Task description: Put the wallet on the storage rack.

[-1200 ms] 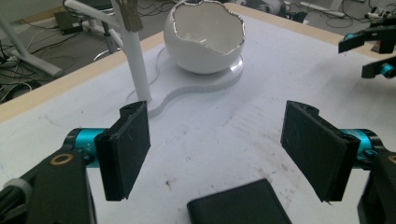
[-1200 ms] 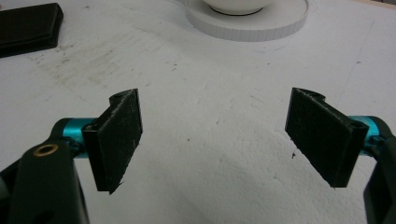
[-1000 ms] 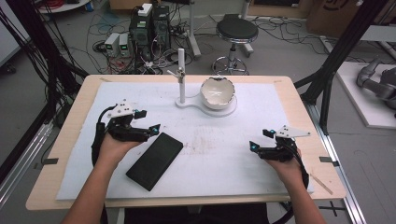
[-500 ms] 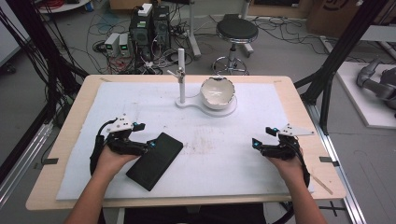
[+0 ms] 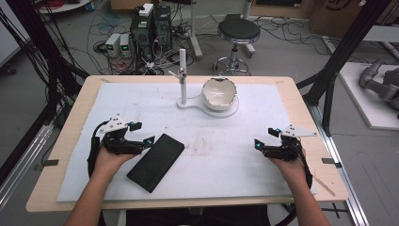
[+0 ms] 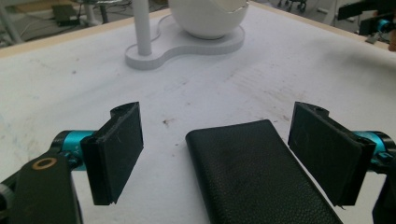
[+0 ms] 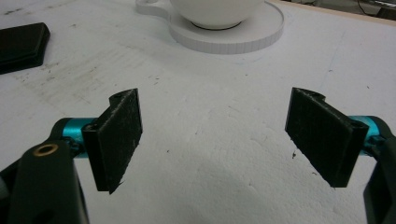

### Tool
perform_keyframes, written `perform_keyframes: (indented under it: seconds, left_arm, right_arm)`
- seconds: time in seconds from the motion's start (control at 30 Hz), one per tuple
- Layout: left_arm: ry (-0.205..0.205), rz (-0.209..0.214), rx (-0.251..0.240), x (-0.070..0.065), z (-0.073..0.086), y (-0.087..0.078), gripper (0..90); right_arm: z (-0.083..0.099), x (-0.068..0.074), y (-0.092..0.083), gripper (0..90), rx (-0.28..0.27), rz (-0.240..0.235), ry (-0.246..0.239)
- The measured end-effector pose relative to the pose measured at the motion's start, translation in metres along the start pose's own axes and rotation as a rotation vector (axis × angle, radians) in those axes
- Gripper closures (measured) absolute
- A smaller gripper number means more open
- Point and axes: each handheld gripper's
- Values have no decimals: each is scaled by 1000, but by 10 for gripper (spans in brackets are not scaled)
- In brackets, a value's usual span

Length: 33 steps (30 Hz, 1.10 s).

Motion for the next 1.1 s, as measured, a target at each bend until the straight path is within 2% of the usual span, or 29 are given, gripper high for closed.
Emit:
perform_keyframes:
  seconds: [0.07, 0.23, 0.33, 0.43, 0.63, 0.87, 1.1]
  left_arm:
    - [-22, -1, 10, 1, 3, 0, 189]
    - [-33, 12, 23, 1, 4, 0, 189]
    - [-61, 32, 38, -3, 5, -3, 189]
    - [-57, 42, 76, -6, 9, -7, 190]
    - [-108, 51, 133, -3, 19, -14, 190]
    - [-148, 79, 212, -2, 29, -14, 190]
    - [-147, 115, 323, -5, 40, -16, 265]
  right_arm:
    - [0, 0, 1, 192, 6, 1, 5]
    - [0, 3, 1, 192, 7, -7, -8]
    - [0, 3, 1, 193, 8, -10, -8]
    - [0, 4, 0, 192, 6, -17, -9]
    - [0, 5, 1, 192, 8, -25, -11]
    - [0, 6, 1, 193, 9, -25, -12]
    - [0, 6, 1, 193, 10, -25, -11]
Point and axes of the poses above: each handheld gripper's, and its own axes: y roughly forward along the jaws, z roughly out of its underside, x roughly to its left, and after that the axes turned 13 degrees about -x, right-handed
